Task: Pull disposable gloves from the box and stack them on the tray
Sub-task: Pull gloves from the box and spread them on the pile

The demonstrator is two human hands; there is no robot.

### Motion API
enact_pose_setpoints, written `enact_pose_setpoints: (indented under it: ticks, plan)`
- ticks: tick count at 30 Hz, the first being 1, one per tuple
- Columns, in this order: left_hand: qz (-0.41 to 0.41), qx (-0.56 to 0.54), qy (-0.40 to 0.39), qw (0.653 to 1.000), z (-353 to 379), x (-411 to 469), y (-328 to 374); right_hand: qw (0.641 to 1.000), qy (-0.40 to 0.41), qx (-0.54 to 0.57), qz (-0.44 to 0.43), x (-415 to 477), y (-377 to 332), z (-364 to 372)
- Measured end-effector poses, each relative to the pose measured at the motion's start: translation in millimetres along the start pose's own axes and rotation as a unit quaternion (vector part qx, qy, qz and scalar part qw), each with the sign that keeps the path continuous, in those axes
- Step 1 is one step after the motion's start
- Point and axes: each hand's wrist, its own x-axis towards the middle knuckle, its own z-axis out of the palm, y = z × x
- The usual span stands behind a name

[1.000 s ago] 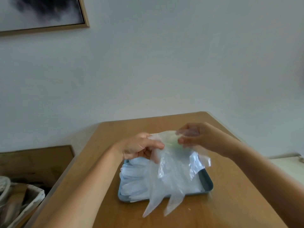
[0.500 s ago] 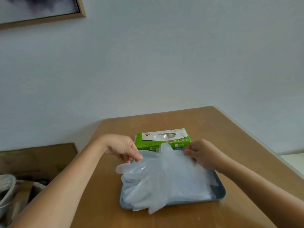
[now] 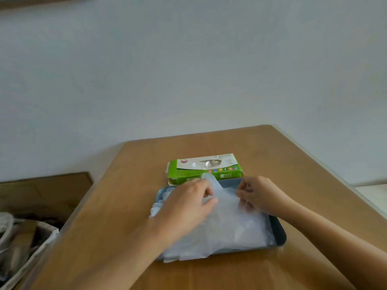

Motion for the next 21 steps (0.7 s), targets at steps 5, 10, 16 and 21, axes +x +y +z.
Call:
enact_pose_setpoints:
  ticks: [5, 10, 16, 21]
  plan:
    - [0.015, 0.024, -0.061, 0.998, 36, -17, 5, 0.993, -0.037, 0.109, 0.035, 2, -6, 3]
    - [0.021, 0.050, -0.081, 0.995, 42, -16, -6, 0.988, -0.145, 0.050, 0.014, 20, -8, -12]
    - [0.028, 0.052, -0.049, 0.997, 42, -20, -3, 0.954, -0.277, 0.083, -0.083, 45, -19, -23]
    - [0.047, 0.074, 0.008, 0.996, 38, -24, 6, 0.946, -0.312, -0.014, -0.090, 47, -23, -22]
